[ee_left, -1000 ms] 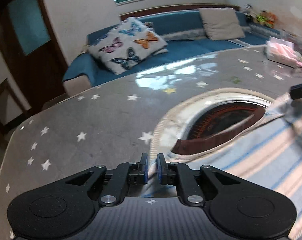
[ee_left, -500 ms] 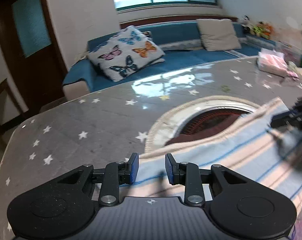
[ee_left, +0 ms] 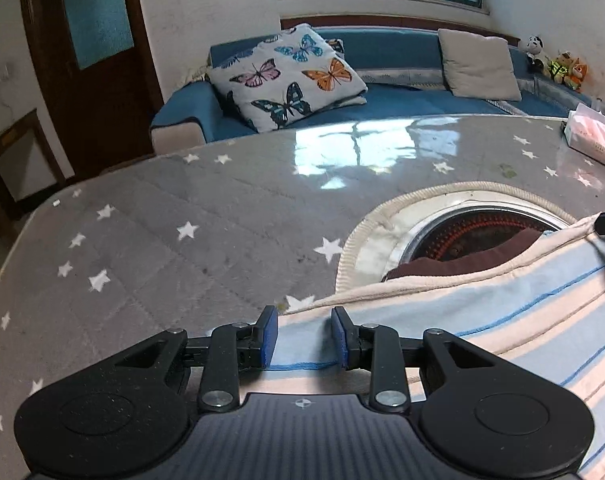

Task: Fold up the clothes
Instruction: 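Lift the hem with both grippers and fold it over toward the brown collar, then lower the folded shirt onto the table and open both grippers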

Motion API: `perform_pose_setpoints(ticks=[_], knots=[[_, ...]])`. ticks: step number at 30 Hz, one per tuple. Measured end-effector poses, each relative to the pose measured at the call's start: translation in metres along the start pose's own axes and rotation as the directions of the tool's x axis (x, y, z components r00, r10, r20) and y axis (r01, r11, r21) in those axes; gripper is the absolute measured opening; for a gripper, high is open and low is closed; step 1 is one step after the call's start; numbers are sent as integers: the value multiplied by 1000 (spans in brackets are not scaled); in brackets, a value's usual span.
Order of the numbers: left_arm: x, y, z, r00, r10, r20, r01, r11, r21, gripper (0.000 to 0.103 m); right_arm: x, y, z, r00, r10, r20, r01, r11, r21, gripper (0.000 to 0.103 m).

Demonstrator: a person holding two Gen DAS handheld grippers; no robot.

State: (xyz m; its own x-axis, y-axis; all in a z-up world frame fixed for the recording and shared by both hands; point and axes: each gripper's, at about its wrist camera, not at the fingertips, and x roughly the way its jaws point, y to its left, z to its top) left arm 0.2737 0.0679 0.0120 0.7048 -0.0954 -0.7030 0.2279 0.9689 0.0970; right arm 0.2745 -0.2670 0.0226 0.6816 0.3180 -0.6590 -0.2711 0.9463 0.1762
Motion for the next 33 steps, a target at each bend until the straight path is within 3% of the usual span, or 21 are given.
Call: perform_pose_setpoints(ticks=[5,11,17,22,28,31,33], knots=[[0,3,-4,1000,17,-5,-17,1000,17,32,15,20,3,998,52,-32,-53,997,-51,13],[-1,17,-6,999,38,-9,-38,999,-31,35,28,20,6,999,25,-32,-26,999,-20,14],[-28,24,-20,999,46,-5,-47,998,-42,38,2,23,2,999,28,-30,-30,997,-65,22],[-64,24,-54,999,31,-9,-31,997,-64,42,-26,29,-19,998,42,-47,-47,992,-114,28],[-102,18,-97,1000,5,-3,-6,997,-82,37,-56,33,-48,999,13,-49,-21,985,-169,30],[-113,17,-113,1000,-15,-9,14,997,-79,29,-69,30,-59,999,-4,-45,-4,986,-165,30],[-118,14,-120,1000,0,-9,-1,998,-58,29,-79,25,-65,999,-16,-32,11,990,-140,31]])
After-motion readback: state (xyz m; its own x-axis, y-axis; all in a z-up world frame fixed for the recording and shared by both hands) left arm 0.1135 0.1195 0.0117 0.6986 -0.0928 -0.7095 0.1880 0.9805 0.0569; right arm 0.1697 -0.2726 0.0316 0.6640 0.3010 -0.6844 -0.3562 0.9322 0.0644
